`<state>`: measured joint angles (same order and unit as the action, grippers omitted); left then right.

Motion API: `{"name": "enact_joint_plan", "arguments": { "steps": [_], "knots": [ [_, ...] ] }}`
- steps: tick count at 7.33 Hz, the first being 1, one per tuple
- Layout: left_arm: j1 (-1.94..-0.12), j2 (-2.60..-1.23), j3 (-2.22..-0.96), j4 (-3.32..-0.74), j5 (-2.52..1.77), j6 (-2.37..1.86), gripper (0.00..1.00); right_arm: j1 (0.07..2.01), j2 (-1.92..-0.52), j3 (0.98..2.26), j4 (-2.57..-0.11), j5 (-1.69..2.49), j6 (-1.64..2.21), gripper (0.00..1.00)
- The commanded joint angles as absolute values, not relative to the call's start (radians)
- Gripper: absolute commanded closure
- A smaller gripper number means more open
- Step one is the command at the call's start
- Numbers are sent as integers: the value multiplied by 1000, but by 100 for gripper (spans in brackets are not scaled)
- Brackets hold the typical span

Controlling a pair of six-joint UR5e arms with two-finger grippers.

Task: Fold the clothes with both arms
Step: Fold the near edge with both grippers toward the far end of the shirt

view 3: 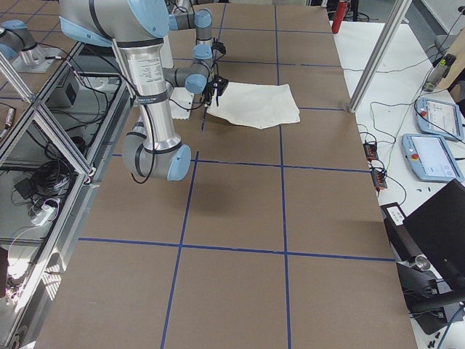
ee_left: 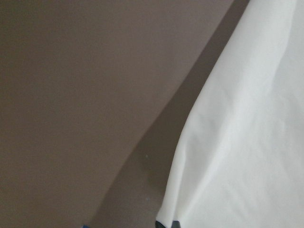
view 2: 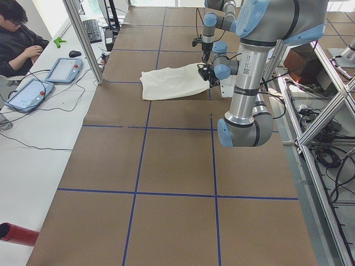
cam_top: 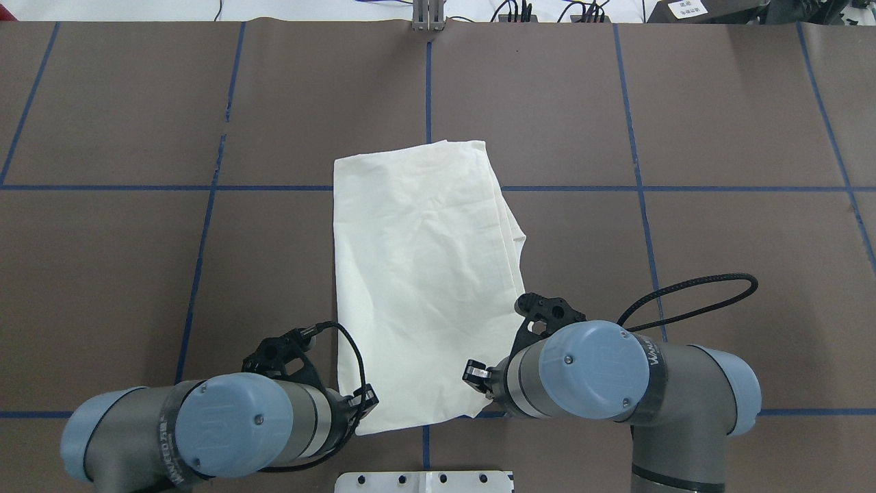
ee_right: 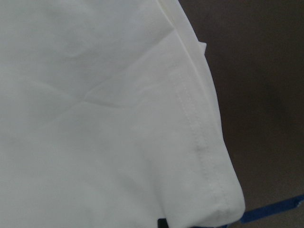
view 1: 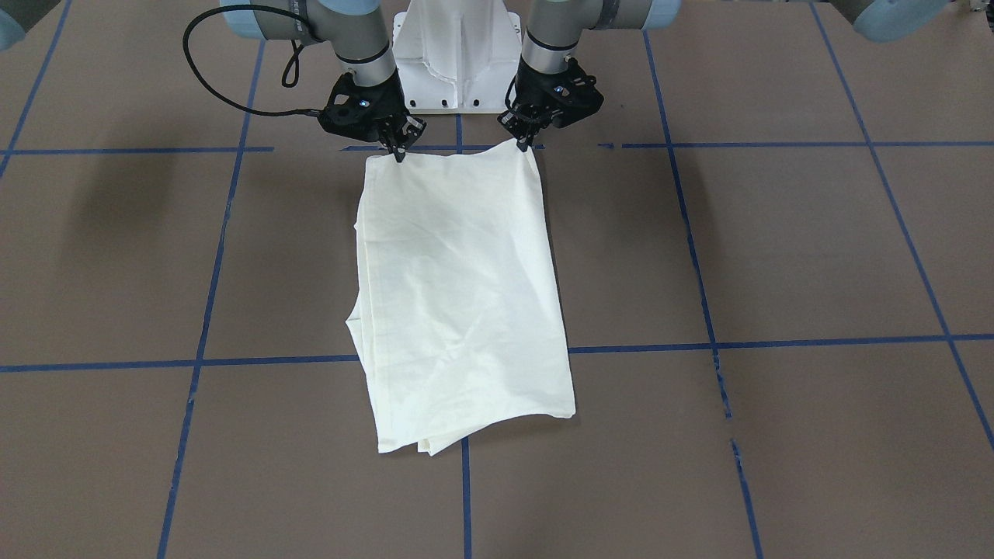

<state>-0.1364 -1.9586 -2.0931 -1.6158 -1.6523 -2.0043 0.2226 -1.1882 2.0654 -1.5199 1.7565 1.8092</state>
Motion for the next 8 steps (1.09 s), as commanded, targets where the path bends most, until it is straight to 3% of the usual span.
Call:
{"name": "enact_joint_plan", "arguments": {
  "steps": [1,4,6,8],
  "knots": [
    [-110,-1936,-2163,-1588,-1655,-2003,100,207,-1195,2095,-1519,1781,1809,100],
    [-200,-1956,-2155,-1585,-1666,-1924,100,309,-1183,2071,-1440,1779,1790,100],
    [-343,-1994,-2146,-1579,-1704,-1814,100,424,-1140,1985,-1376,1779,1757,100],
    [-515,-2089,-2030,-1580,-1807,-1728,100,550,-1022,1840,-1368,1868,1741,100]
  ]
}}
